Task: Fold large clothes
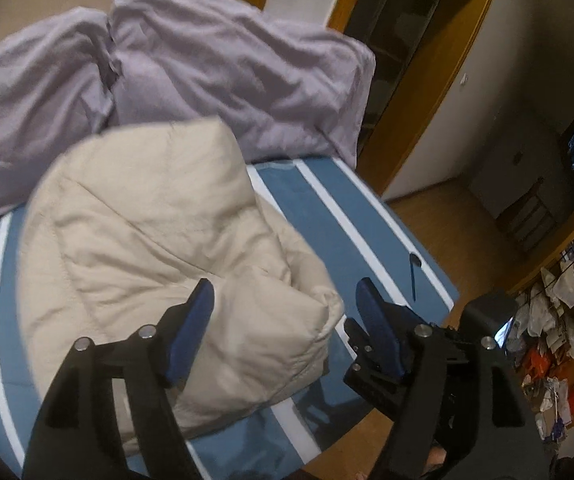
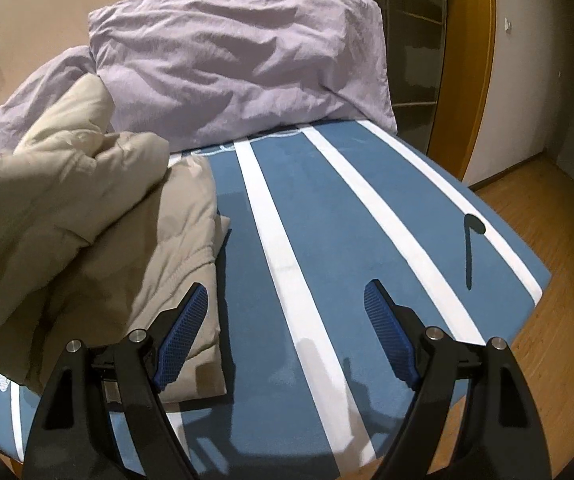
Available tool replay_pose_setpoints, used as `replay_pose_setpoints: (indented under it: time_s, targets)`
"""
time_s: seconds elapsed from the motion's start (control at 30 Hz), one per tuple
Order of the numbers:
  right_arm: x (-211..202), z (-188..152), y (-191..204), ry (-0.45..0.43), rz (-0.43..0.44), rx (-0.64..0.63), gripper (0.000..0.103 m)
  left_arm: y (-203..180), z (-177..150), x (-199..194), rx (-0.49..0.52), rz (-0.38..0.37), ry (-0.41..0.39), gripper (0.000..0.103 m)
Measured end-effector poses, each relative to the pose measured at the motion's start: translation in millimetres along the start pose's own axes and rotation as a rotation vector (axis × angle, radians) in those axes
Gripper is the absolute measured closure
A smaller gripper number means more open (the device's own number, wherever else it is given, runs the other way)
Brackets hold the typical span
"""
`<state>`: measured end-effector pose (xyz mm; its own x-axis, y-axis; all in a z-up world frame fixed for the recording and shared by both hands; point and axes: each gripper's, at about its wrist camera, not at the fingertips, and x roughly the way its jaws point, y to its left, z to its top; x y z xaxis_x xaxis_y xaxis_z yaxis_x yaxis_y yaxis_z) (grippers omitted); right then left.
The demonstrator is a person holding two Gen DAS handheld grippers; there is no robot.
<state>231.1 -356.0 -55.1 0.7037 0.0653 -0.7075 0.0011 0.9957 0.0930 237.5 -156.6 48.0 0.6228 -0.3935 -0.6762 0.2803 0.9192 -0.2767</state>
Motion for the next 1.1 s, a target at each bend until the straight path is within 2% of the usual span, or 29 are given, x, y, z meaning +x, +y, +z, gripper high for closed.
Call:
replay_pose_setpoints:
  time_s: [0.1, 0.2, 0.37, 0.5, 0.6, 0.7, 1.0, 1.1]
  targets:
    - [-6, 1, 2, -0.008, 0.001, -0.005, 0.021, 14, 5, -25, -0.009, 0.031, -0.062, 0.024]
    - [-9, 2, 6, -0.008, 0.010, -0.007, 0.021, 33, 11, -36, -0.033, 0.089, -0.086, 0.023]
    - [-12, 0, 12, -0.007, 0.028, -0.017, 0.021, 84, 9, -29, -0.110, 0.221, -0.054, 0.023]
    - [-11, -1, 14, -0.003, 0.036, -0.012, 0.021, 118, 0, -19, -0.176, 0.282, -0.016, 0.023]
    - [-10, 1, 14, 0.002, 0.038, -0.007, 0.021, 130, -8, -7, -0.199, 0.300, 0.017, 0.023]
    - [-13, 6, 12, -0.001, 0.047, 0.000, 0.021, 132, -16, 7, -0.209, 0.280, 0.039, 0.023]
    - [-38, 33, 20, -0.059, 0.133, 0.010, 0.026, 98, -28, 39, -0.115, 0.289, 0.056, 0.023]
    - [-40, 38, 26, -0.053, 0.157, 0.003, 0.035, 91, -30, 46, -0.099, 0.290, 0.059, 0.022]
